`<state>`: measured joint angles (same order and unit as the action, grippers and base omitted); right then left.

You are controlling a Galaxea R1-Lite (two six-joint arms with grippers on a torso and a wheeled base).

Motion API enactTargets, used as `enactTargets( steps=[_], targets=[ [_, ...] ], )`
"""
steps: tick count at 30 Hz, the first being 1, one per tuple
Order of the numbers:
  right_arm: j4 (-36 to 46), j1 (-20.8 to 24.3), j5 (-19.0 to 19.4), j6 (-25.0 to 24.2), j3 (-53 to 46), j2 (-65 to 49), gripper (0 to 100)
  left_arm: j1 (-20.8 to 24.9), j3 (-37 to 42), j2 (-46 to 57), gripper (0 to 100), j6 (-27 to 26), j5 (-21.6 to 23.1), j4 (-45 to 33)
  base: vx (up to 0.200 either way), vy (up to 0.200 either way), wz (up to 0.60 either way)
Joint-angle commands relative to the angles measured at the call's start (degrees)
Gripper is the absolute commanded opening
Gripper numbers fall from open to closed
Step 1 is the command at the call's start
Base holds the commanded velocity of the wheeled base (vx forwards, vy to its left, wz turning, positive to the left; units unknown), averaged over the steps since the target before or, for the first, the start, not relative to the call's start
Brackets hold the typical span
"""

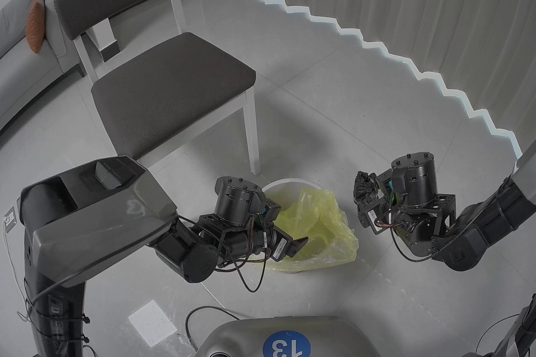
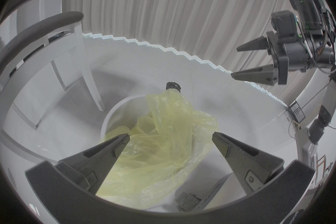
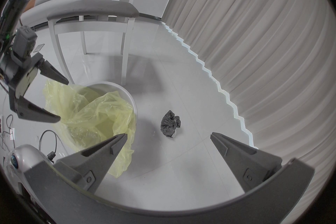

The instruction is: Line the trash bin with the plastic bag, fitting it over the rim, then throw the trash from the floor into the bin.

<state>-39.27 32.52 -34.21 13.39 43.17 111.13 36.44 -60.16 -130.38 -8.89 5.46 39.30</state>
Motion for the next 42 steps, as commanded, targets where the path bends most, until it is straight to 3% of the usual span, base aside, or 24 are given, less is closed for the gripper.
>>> enactTargets(
  steps=[1,20,21,33,42],
  targets=[
    [-0.02,0.52,0.02,-0.03,-0.10,0.14,100,0.56,-0.57,-1.90,100,-0.17,-0.19,0.16,0.000,0.000,0.00],
    [-0.28,0.08,0.02,-0.11,-1.51,0.05,100,0.56,-4.79,-7.17,100,-1.31,-1.77,3.15,0.000,0.000,0.00],
    [-0.28,0.08,0.02,-0.11,-1.42,0.05,100,0.56,-4.79,-7.17,0,-1.31,-1.77,3.15,0.000,0.000,0.00],
    [-0.28,-0.09,0.02,-0.11,-1.24,0.05,100,-0.31,-4.61,-6.47,0,-1.22,-1.77,3.32,0.000,0.000,0.00],
    [-0.28,-0.27,0.02,0.06,-0.54,0.40,100,-5.06,-6.37,-2.25,0,-1.22,-1.59,3.24,0.000,0.000,0.00]
  ],
)
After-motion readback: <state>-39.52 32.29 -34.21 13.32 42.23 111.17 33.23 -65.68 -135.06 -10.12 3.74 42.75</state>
